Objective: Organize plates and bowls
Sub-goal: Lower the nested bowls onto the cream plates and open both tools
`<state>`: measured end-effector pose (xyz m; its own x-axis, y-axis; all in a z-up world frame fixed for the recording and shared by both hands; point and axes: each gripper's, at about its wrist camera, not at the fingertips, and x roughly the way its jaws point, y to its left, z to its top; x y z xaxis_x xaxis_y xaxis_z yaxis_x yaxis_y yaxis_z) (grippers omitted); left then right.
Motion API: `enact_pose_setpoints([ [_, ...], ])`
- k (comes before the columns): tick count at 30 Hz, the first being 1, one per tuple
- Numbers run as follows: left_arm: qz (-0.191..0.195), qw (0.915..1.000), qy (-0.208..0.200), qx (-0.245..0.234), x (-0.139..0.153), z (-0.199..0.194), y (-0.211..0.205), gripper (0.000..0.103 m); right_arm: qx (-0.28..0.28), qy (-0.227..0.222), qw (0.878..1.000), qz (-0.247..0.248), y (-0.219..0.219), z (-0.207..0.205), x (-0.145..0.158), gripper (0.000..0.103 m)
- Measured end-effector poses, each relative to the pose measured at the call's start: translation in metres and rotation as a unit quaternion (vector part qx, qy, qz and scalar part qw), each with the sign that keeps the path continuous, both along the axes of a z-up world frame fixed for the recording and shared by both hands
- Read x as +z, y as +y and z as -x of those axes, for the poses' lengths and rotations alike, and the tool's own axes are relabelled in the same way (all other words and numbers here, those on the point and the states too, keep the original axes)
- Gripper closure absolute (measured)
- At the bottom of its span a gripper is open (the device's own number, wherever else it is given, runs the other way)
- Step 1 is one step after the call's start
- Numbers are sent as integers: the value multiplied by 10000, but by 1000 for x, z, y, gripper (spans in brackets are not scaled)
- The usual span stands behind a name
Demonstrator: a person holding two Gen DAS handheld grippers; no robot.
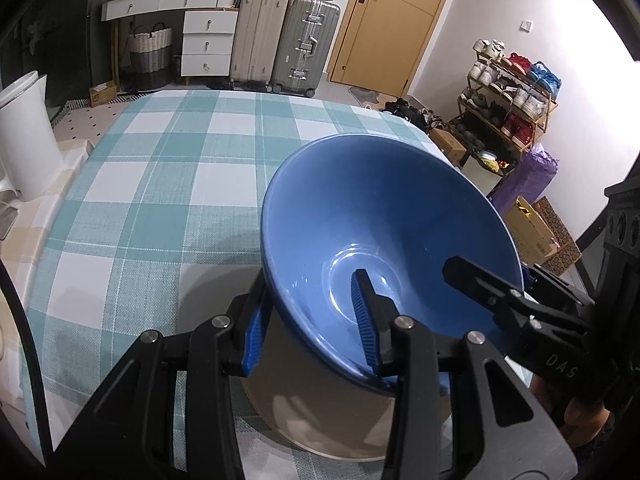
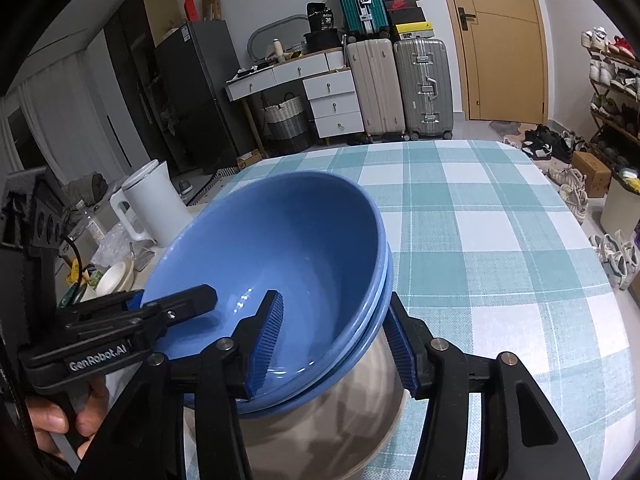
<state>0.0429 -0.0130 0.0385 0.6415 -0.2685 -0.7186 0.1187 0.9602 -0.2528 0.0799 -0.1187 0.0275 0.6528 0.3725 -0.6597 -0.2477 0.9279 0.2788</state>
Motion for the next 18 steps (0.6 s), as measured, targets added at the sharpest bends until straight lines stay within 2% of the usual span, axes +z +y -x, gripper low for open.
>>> enact_pose_setpoints([
  [2,-162,9998,-88,31,1,2,0,63,-19,6,9999,118,1,-1,-1,37],
  [4,-301,9994,-167,39,3,4,0,49,-6,-61,9996,280,4,0,1,33],
  [7,-357,9989,-315,18,7,9,3,33,37,-167,9991,379,4,1,6,15],
  [9,-335,9982,-487,3,11,15,8,19,68,-288,9989,375,2,4,10,13],
  [11,-354,9974,-628,-5,15,20,12,15,137,-468,9982,342,-1,7,16,3],
  [13,-436,9963,-740,-16,18,25,16,3,253,-734,9965,321,-4,13,22,1],
  [18,-404,9909,-1276,110,32,49,37,1,580,-1224,9903,296,-14,26,32,1],
])
